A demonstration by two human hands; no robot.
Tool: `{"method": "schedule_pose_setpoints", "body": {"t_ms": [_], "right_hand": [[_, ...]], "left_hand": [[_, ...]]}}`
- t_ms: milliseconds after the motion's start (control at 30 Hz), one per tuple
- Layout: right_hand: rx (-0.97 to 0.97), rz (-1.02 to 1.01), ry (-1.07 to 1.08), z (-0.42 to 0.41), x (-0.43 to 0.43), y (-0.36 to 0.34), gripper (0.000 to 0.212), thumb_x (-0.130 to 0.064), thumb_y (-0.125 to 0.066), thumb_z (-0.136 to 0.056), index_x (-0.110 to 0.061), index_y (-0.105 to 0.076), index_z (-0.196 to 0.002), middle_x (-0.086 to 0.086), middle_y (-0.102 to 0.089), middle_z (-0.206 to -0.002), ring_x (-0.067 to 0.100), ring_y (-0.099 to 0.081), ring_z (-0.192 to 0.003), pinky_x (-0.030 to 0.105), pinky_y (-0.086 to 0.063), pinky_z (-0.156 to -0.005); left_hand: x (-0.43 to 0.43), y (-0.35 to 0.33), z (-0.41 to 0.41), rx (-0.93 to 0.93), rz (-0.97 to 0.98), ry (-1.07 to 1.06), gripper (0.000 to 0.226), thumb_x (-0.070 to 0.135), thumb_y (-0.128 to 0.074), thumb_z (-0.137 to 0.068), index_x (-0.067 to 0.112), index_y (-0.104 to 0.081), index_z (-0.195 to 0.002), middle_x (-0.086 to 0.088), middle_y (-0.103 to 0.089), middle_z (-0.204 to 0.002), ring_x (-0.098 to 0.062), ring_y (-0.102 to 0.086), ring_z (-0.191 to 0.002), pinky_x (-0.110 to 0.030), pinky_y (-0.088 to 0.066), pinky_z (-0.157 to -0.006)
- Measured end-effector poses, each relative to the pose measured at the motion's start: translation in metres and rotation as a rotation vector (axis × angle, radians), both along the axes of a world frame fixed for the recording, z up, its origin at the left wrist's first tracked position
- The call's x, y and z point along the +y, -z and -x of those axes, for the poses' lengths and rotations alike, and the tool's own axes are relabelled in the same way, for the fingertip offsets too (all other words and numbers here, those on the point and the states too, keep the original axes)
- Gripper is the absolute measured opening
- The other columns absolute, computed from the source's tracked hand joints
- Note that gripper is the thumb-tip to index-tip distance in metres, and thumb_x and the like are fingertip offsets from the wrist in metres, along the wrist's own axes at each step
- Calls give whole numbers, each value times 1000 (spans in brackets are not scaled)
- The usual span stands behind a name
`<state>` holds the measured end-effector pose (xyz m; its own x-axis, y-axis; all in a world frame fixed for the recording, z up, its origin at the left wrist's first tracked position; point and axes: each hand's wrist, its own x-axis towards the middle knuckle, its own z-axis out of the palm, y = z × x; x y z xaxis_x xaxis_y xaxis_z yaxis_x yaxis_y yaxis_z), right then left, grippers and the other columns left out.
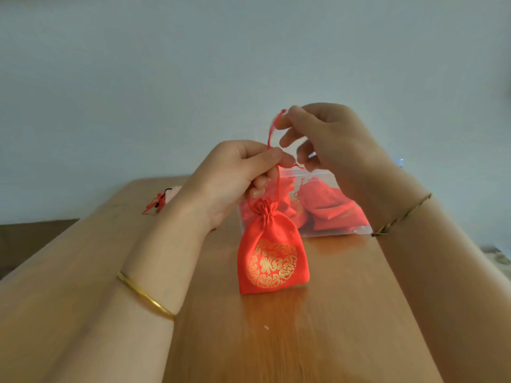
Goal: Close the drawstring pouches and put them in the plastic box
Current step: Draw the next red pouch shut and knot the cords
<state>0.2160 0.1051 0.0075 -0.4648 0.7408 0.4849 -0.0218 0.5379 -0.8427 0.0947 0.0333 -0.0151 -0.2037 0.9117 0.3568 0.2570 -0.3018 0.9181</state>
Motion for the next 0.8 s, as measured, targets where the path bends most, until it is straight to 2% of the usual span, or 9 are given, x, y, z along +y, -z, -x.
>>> {"method": "schedule_pose_setpoints", "body": {"t_ms": [67, 133, 233, 367, 500, 600, 667, 733, 800], "right_hand": [[-102, 17, 48, 0, 7, 5, 28, -25, -41, -97, -10, -65, -98, 0, -60, -77, 12, -45, -47, 24, -34, -45], [-194, 93, -27, 0, 8, 10, 35, -29, -39, -98, -5, -64, -99, 3, -61, -75, 13, -44, -49, 25, -32, -46], [-231, 174, -120, 2, 4, 13, 33, -27, -39, -98, -7, -61, -87, 5, -54, -66, 14, -41, -50, 25, -29, -49], [-201, 230, -101, 3, 4, 11, 31, -21, -40, -97, -15, -48, -67, 2, -43, -58, 13, -33, -47, 23, -27, -46], [-219, 296, -178, -3, 4, 7, 33, -20, -42, -96, -16, -45, -63, -1, -42, -53, 10, -31, -42, 19, -27, -39], [-374, 252, -247, -10, 2, 3, 33, -18, -44, -95, -14, -48, -62, 0, -42, -51, 10, -33, -41, 20, -30, -38], [-499, 169, -183, -13, 1, 2, 31, -17, -45, -94, -12, -51, -63, 2, -46, -53, 12, -38, -44, 20, -35, -39], [-457, 110, -107, -12, 3, 4, 29, -15, -44, -95, -10, -56, -69, 3, -52, -60, 14, -46, -51, 21, -41, -45], [-267, 127, -132, -7, 4, 7, 25, -12, -41, -96, -10, -59, -78, 2, -58, -67, 13, -53, -58, 19, -45, -51]], "left_hand": [[1, 0, 2, -94, 12, 30, 21, 10, -50, -91, 3, -66, -80, -1, -47, -56, -4, -35, -43, -15, -28, -39], [3, 1, 4, -146, 8, 20, 20, 10, -51, -91, 3, -66, -81, 0, -47, -57, -3, -36, -43, -15, -28, -40], [3, 1, 7, -187, -13, 8, 19, 10, -51, -90, 3, -67, -83, 2, -49, -56, -3, -37, -43, -15, -29, -40], [3, 1, 5, -210, -21, -12, 18, 11, -51, -91, 5, -68, -88, 3, -52, -56, -3, -40, -44, -15, -31, -42], [2, 0, 6, -243, -26, -69, 17, 10, -51, -91, 2, -66, -95, 1, -60, -65, -3, -48, -50, -13, -39, -46], [1, 0, 6, -290, -37, -77, 14, 1, -52, -89, -2, -65, -93, -5, -57, -71, -2, -50, -50, -11, -45, -48], [-1, 0, 6, -292, -41, -59, 14, -4, -51, -87, -2, -64, -90, -7, -55, -71, -2, -49, -48, -11, -45, -49], [-3, 0, 6, -259, -29, -9, 15, -6, -51, -86, -2, -64, -90, -13, -55, -76, -5, -49, -51, -13, -45, -50], [-5, -1, 6, -216, -16, 52, 15, -7, -52, -85, -1, -65, -92, -12, -58, -77, -8, -51, -56, -13, -46, -52]]}}
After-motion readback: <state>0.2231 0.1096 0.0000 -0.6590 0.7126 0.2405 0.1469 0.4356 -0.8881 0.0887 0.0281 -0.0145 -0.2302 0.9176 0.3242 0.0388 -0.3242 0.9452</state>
